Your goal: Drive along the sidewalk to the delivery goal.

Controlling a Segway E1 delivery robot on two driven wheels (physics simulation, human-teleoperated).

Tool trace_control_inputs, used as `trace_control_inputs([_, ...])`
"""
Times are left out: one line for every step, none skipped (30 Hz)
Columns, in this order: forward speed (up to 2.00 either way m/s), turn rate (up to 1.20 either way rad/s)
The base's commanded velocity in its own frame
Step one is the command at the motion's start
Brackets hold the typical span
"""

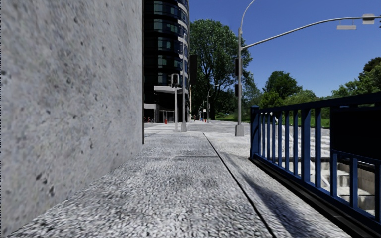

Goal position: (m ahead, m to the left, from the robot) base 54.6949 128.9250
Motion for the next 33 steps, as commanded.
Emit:
trace_control_inputs([2.0, 0.0])
trace_control_inputs([2.0, 0.0])
trace_control_inputs([2.0, 0.0])
trace_control_inputs([2.0, 0.0])
trace_control_inputs([2.0, 0.0])
trace_control_inputs([2.0, 0.0])
trace_control_inputs([2.0, 0.0])
trace_control_inputs([2.0, 0.0])
trace_control_inputs([2.0, 0.0])
trace_control_inputs([2.0, 0.0])
trace_control_inputs([2.0, 0.0])
trace_control_inputs([2.0, 0.0])
trace_control_inputs([2.0, 0.0])
trace_control_inputs([2.0, 0.0])
trace_control_inputs([2.0, 0.0])
trace_control_inputs([2.0, 0.0])
trace_control_inputs([2.0, 0.0])
trace_control_inputs([2.0, 0.0])
trace_control_inputs([2.0, 0.0])
trace_control_inputs([2.0, 0.0])
trace_control_inputs([2.0, 0.0])
trace_control_inputs([2.0, 0.0])
trace_control_inputs([2.0, 0.0])
trace_control_inputs([2.0, 0.0])
trace_control_inputs([2.0, 0.0])
trace_control_inputs([2.0, 0.0])
trace_control_inputs([2.0, 0.0])
trace_control_inputs([2.0, 0.0])
trace_control_inputs([2.0, 0.0])
trace_control_inputs([2.0, 0.0])
trace_control_inputs([2.0, 0.0])
trace_control_inputs([2.0, 0.0])
trace_control_inputs([2.0, 0.0])
